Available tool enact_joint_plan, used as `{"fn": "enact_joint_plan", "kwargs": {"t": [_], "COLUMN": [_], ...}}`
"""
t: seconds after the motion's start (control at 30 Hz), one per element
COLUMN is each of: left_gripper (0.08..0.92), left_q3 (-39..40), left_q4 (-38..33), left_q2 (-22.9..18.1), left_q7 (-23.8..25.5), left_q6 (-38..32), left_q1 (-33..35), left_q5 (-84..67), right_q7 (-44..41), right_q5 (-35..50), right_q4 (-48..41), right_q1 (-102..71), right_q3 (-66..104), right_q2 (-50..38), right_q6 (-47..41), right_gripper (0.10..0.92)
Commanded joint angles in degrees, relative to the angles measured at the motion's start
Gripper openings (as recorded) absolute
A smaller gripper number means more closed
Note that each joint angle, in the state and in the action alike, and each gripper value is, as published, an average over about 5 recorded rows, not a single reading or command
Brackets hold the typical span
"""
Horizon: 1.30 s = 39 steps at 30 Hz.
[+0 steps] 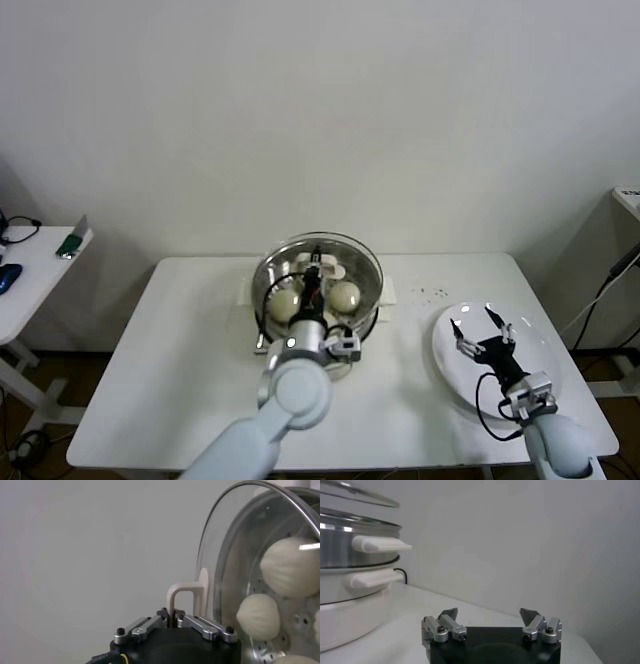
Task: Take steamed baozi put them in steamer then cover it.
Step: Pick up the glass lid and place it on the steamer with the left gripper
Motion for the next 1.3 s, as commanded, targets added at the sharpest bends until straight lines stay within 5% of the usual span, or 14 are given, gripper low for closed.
{"fn": "enact_joint_plan", "kwargs": {"t": [0.03,1.3], "left_gripper": [0.145,0.145], "left_q3": [0.55,-0.43], "left_q4": [4.69,6.08], "left_q2": [-3.25,-2.02], "left_q7": [1.51,-2.12], "left_q6": [2.79,2.79], "left_q1": [-1.2,-0.65], "left_q5": [1.56,-1.43], "right_q7": [-0.07,-0.73], "right_q5": [-0.22,-1.13], "right_q4": [-0.09,-0.44], "right_q1": [0.0,-0.07], "right_q3": [0.24,0.7], "right_q2": [0.08,0.51], "right_q6": [0.13,0.75], "right_gripper": [0.823,0.823]}}
